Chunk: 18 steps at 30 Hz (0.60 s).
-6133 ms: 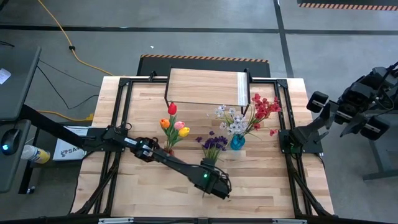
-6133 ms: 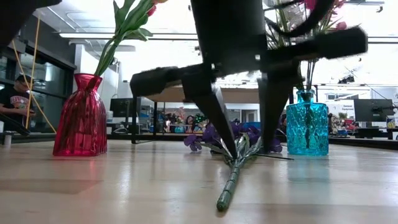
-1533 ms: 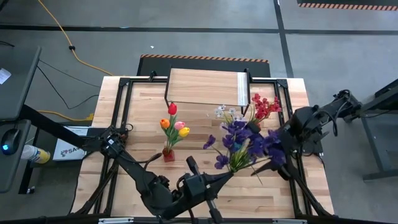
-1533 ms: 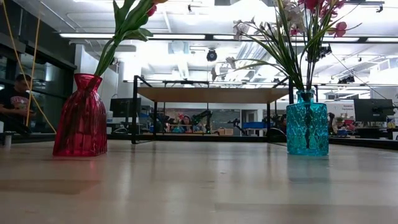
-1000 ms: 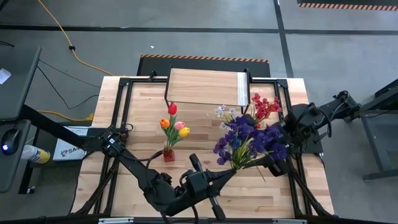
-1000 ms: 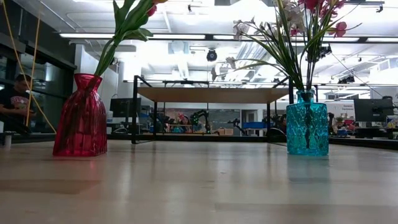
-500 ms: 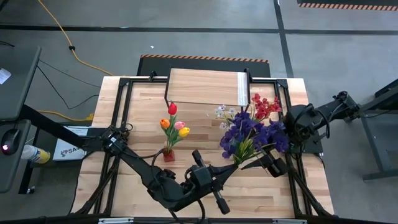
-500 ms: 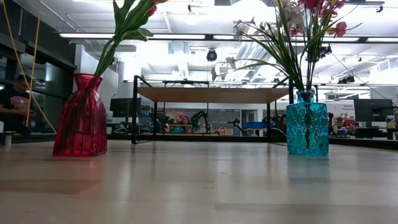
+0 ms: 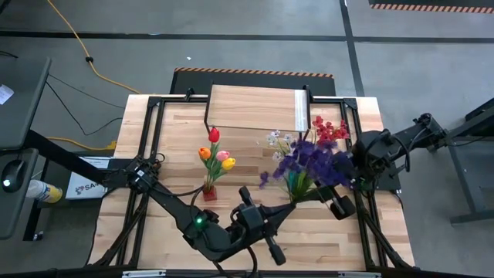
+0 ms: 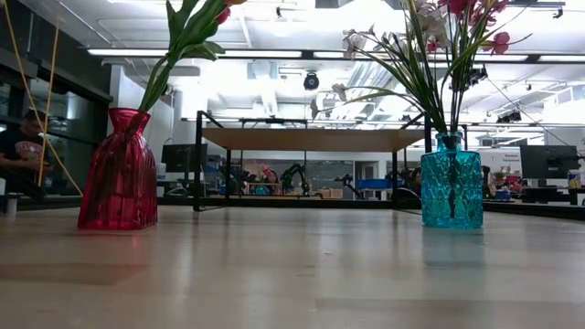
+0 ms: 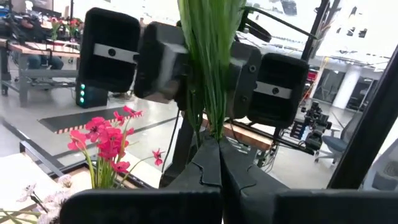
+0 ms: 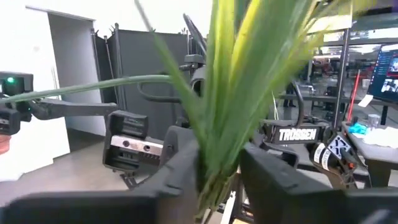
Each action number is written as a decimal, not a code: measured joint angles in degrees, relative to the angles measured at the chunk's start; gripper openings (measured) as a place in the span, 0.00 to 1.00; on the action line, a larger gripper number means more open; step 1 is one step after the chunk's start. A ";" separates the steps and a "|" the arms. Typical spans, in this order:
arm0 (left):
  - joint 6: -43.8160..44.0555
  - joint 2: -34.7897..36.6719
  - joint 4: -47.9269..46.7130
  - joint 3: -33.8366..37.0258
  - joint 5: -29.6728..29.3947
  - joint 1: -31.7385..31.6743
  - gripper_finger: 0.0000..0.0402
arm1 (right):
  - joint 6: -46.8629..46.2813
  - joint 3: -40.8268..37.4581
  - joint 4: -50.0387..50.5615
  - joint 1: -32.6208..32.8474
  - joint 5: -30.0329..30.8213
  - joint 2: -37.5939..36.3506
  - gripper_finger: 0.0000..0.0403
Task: Pick and place flowers into a vace then onto a shelf
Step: Put the violet flowers into the blue vase
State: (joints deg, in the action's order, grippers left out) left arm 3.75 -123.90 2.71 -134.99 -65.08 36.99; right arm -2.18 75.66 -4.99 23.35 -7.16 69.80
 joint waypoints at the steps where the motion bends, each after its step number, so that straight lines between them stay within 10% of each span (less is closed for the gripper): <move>1: 0.05 0.00 -0.03 0.01 -0.10 0.00 0.05 | 0.27 0.00 0.00 0.00 -0.02 0.00 0.21; 11: 1.08 0.00 -1.64 -0.01 -0.36 0.11 0.05 | 1.04 0.00 0.80 0.04 -0.91 0.00 0.03; 18: 2.56 0.00 -6.02 0.00 0.48 0.13 0.29 | 3.25 0.00 5.20 -0.03 -2.44 -1.36 0.01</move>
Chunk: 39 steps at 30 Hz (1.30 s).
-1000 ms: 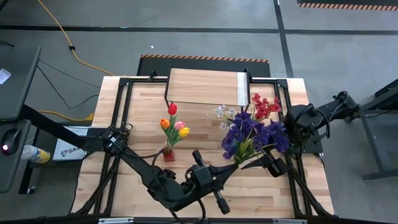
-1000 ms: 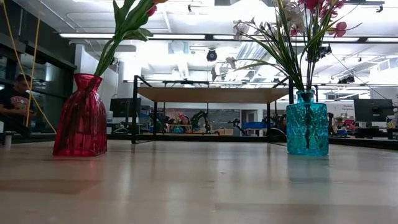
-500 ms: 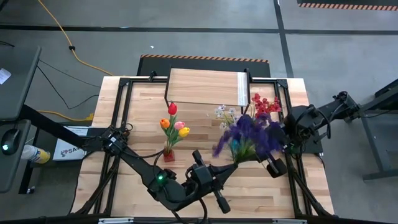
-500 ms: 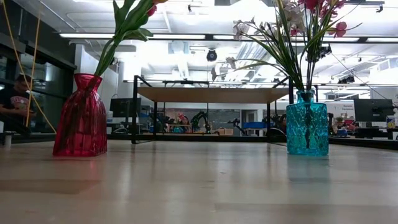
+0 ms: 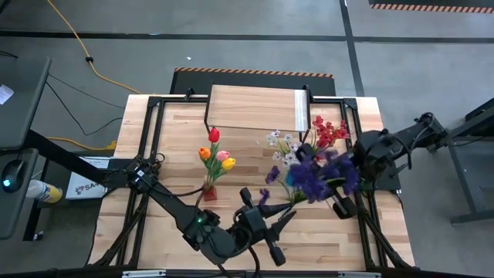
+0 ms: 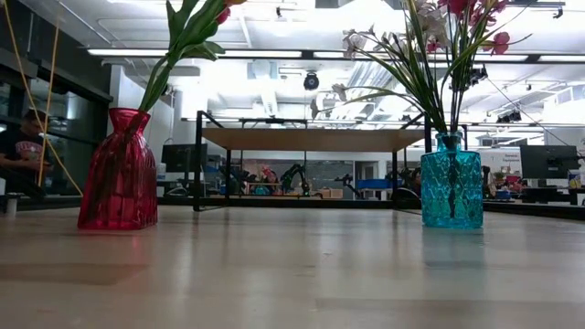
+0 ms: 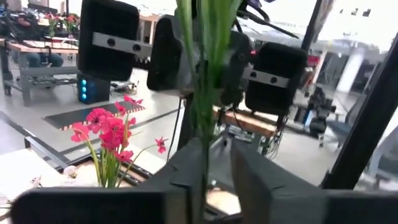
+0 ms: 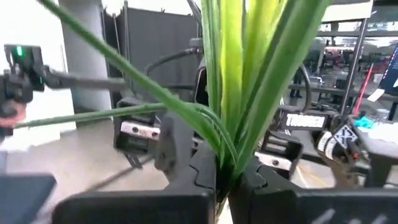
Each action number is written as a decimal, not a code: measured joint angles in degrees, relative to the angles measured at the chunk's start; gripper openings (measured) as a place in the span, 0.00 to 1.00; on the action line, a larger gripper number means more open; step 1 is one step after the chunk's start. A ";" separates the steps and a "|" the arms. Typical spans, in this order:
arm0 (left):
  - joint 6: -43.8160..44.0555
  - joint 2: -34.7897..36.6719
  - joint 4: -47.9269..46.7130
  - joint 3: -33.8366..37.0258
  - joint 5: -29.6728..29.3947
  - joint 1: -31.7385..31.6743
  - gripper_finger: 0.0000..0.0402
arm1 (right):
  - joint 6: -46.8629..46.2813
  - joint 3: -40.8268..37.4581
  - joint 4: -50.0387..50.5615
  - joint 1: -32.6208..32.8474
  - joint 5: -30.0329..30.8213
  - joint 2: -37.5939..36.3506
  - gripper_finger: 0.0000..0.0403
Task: Pick and place flowers into a vace then onto a shelf
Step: Put the violet flowers into the blue vase
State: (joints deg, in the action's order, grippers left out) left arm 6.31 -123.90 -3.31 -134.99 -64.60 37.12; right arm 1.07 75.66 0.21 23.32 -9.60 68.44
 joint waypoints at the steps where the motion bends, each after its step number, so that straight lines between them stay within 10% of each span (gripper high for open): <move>1: 0.00 0.00 -1.01 -0.01 0.14 0.03 0.33 | 1.43 0.00 1.40 0.28 0.07 -0.59 0.01; 11: 1.46 0.00 -7.78 0.01 -1.98 1.94 0.51 | 5.58 0.00 19.00 7.31 11.96 -9.99 0.01; 26: 8.91 0.00 -15.82 0.01 -3.66 2.75 0.42 | -7.59 -0.01 48.39 27.00 34.59 -11.88 0.00; 39: 12.05 0.00 -19.90 0.01 4.62 2.78 0.40 | -11.14 -9.78 51.24 26.45 44.13 -5.82 0.00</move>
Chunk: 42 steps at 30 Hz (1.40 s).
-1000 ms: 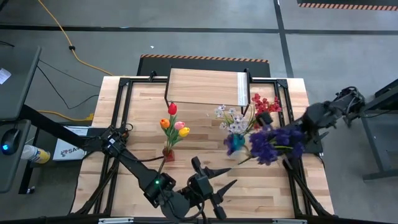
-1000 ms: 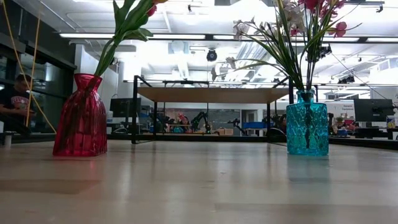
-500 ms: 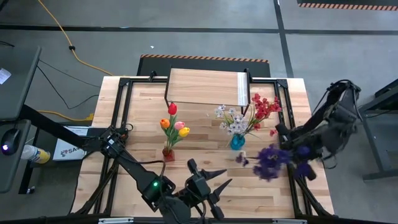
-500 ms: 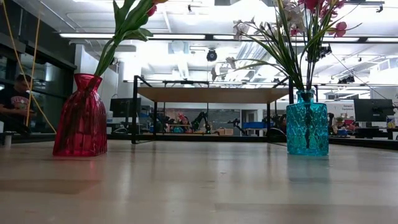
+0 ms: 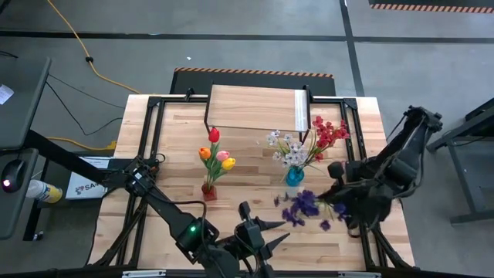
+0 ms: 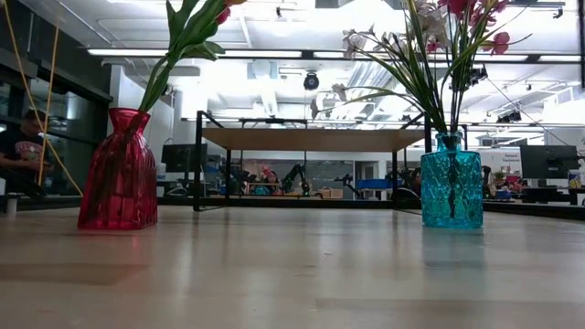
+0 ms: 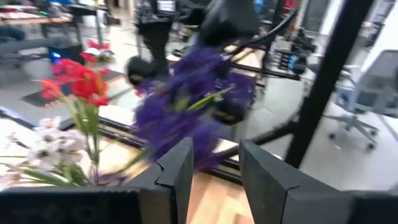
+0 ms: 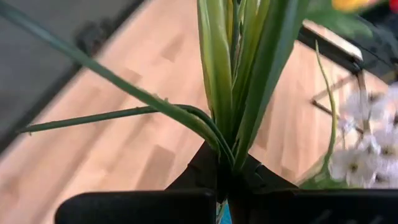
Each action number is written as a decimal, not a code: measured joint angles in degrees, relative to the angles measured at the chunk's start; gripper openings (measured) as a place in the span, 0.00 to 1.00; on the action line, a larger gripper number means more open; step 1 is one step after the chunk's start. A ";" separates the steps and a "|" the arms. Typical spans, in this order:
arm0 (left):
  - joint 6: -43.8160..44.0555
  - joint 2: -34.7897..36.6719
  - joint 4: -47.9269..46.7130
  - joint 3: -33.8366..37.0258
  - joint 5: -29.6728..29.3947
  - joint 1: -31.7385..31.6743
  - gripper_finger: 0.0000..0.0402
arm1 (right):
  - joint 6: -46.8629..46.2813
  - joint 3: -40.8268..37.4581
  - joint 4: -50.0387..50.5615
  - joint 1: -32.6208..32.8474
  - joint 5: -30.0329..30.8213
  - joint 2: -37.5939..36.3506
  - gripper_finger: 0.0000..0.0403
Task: Pick and place flowers into a vace then onto a shelf
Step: Put the violet flowers into the blue vase
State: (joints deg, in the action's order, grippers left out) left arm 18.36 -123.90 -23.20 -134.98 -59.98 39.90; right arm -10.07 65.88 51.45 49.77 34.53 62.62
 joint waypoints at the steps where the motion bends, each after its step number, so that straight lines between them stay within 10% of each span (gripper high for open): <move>1: -0.01 0.00 -0.04 0.00 1.09 0.02 0.39 | -0.49 -1.35 -0.25 -0.45 0.55 -0.13 0.00; 26: 7.65 0.00 -0.40 0.00 2.42 7.92 0.14 | 11.82 -27.14 -49.87 -6.40 18.62 -14.50 0.00; 42: 8.93 0.00 0.30 0.00 2.44 9.27 0.11 | 12.25 -34.50 -52.96 -13.58 21.99 -16.49 0.00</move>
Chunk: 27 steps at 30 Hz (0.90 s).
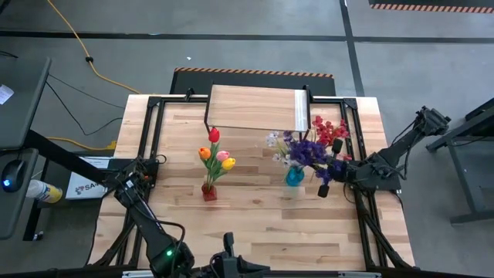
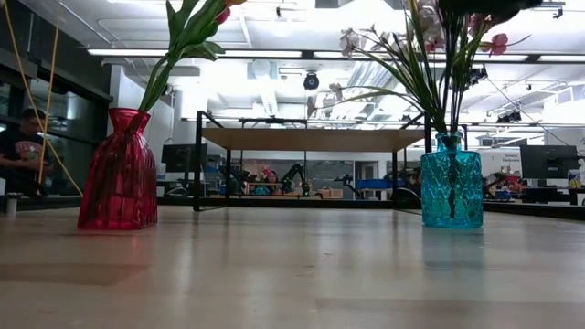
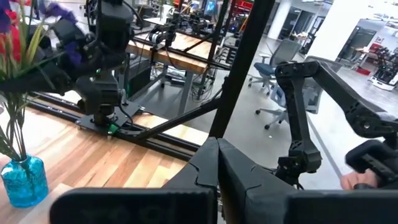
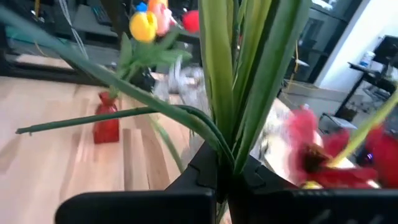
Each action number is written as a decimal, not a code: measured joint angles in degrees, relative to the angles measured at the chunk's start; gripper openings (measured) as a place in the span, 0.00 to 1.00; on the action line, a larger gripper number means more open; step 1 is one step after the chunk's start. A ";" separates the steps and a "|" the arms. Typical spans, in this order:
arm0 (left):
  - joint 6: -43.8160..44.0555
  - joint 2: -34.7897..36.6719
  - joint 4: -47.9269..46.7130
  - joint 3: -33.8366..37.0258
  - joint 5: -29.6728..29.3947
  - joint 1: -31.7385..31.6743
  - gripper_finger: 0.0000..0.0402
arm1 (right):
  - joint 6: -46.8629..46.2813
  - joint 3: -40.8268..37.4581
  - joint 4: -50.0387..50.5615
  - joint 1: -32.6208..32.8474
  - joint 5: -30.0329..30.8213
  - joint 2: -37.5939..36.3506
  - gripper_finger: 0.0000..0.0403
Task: Pick and place flowers into a vace then onto a shelf
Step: Put the violet flowers into the blue vase
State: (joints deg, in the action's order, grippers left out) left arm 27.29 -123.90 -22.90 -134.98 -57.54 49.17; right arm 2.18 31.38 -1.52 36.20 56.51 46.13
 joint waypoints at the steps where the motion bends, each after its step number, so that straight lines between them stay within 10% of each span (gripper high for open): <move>1: 0.00 0.00 0.00 0.00 0.00 0.00 0.11 | -0.70 -0.63 0.02 -0.39 -0.05 0.00 0.00; 27: 0.09 0.00 -1.28 0.00 -0.02 0.00 0.12 | -6.04 -2.30 -0.37 -4.10 -5.91 0.02 0.00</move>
State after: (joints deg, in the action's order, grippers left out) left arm 27.38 -123.90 -24.18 -134.98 -57.56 49.17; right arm -3.86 29.08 -1.89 32.10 50.61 46.15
